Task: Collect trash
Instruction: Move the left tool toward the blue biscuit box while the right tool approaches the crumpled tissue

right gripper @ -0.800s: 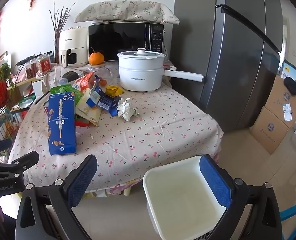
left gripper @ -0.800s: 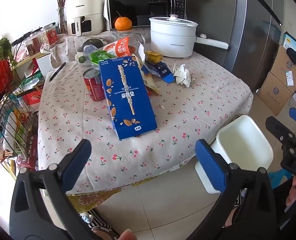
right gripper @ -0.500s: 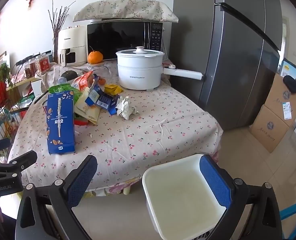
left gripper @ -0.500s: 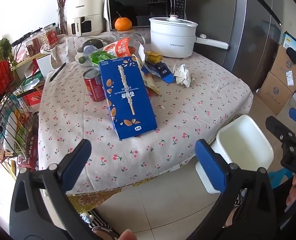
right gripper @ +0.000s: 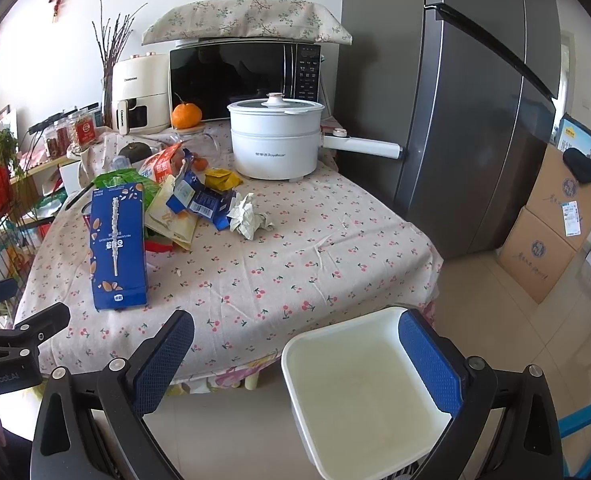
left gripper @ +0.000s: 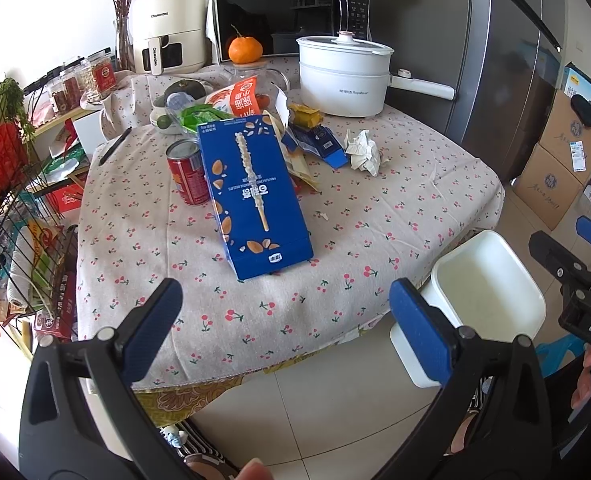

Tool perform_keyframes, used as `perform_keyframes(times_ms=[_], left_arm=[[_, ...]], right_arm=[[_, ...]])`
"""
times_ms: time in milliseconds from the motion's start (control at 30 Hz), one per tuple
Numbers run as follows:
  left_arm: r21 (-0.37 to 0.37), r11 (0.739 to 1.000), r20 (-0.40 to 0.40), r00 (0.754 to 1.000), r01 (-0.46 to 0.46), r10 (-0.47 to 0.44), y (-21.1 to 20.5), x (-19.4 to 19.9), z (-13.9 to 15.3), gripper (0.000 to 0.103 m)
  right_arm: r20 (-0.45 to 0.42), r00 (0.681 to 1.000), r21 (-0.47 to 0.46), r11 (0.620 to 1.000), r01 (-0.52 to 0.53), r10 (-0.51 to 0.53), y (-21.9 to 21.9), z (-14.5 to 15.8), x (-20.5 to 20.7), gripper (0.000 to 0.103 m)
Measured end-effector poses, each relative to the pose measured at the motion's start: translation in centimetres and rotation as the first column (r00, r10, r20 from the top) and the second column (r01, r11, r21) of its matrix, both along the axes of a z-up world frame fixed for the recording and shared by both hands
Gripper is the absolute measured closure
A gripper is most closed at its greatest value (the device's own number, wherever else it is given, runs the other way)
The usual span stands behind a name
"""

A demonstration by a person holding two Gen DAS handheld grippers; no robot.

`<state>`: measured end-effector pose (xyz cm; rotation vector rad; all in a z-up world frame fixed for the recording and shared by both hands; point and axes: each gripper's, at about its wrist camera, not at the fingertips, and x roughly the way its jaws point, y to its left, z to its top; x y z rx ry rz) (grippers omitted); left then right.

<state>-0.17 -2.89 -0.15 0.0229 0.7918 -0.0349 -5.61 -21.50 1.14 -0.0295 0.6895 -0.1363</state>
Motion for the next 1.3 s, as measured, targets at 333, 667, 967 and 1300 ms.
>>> perform_keyframes(times_ms=[333,667,967,1300], left_arm=[[0.0,1.0,0.0,1.0,-0.001,0.001,0.0,0.0,0.0,0.0],[0.01,1.0,-0.006,1.0,-0.004,0.004,0.1,0.1,-0.2,0.0],[-0.042,0.999,-0.01,1.0,0.01,-0.01,1.1,1.1,-0.7,0.0],[-0.121,0.991,-0.148,0.989,-0.048,0.03,2.1,7.8,-2.3,0.0]], right_arm=[[0.018,1.0,-0.017,1.0,0.008,-0.008,-0.1,0.0,-0.1,0.0],[0.014,1.0,0.0,1.0,0.027,-0.027,-0.2,0.0,-0.2,0.0],[0.034,0.999,0.02,0.999,0.025,-0.026,-0.6,1.5,0.2,0.0],[-0.066,0.99,0.028,0.992,-0.124,0.126,0.2,5.0,6.9,0.0]])
